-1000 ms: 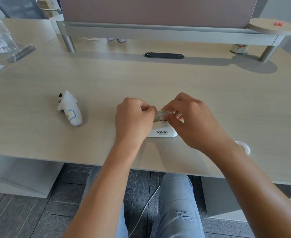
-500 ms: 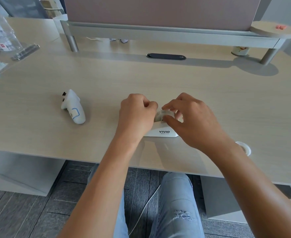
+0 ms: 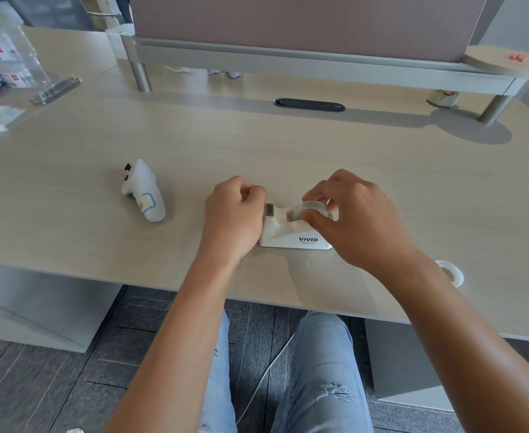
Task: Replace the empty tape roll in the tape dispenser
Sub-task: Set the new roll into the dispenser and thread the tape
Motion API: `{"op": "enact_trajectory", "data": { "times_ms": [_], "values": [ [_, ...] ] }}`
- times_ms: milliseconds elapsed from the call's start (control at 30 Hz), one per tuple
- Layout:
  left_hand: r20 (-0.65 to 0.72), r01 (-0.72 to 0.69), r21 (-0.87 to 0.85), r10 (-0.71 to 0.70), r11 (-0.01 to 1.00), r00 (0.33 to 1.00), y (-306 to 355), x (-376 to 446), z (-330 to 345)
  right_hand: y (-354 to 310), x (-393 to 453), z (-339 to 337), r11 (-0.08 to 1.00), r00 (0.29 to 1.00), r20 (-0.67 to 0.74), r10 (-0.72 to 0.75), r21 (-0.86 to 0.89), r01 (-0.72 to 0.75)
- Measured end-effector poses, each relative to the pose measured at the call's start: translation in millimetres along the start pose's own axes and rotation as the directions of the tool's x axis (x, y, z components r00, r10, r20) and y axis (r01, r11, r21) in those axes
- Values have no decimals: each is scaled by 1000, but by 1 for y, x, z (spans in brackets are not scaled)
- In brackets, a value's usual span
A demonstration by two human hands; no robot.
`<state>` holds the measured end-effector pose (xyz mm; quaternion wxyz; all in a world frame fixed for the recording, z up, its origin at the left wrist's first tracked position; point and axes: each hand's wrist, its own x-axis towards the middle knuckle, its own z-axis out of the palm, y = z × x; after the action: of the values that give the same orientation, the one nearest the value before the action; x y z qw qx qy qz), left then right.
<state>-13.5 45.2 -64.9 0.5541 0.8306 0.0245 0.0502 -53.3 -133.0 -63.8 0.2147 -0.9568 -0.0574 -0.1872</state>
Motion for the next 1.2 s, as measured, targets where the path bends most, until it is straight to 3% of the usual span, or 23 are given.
{"op": "enact_trajectory", "data": {
  "times_ms": [267, 600, 1000, 1100, 1167, 1200],
  "values": [
    [30, 87, -155, -83, 984, 996, -11, -1, -7, -3, -1, 1, 999, 1000, -4, 12, -42, -12],
    [63, 210, -400, -201, 892, 977, -12, 4, -16, -6, -1, 2, 998, 1000, -5, 24, -65, -25],
    [101, 314, -517, -308, 796, 946, -28, 3, -22, -8, 0, 1, 997, 999, 9, 44, -63, -43],
    [78, 316, -348, -309, 882, 948, -36, 4, -20, -9, 1, -1, 995, 998, 32, 50, -89, -46],
    [4, 194, 47, -194, 980, 981, -41, 6, -22, -9, 2, -2, 994, 997, 46, 55, -96, -50],
    [-11, 117, 270, -119, 956, 993, -40, 6, -23, -9, 3, -2, 994, 997, 52, 61, -96, -56]
  ]
}}
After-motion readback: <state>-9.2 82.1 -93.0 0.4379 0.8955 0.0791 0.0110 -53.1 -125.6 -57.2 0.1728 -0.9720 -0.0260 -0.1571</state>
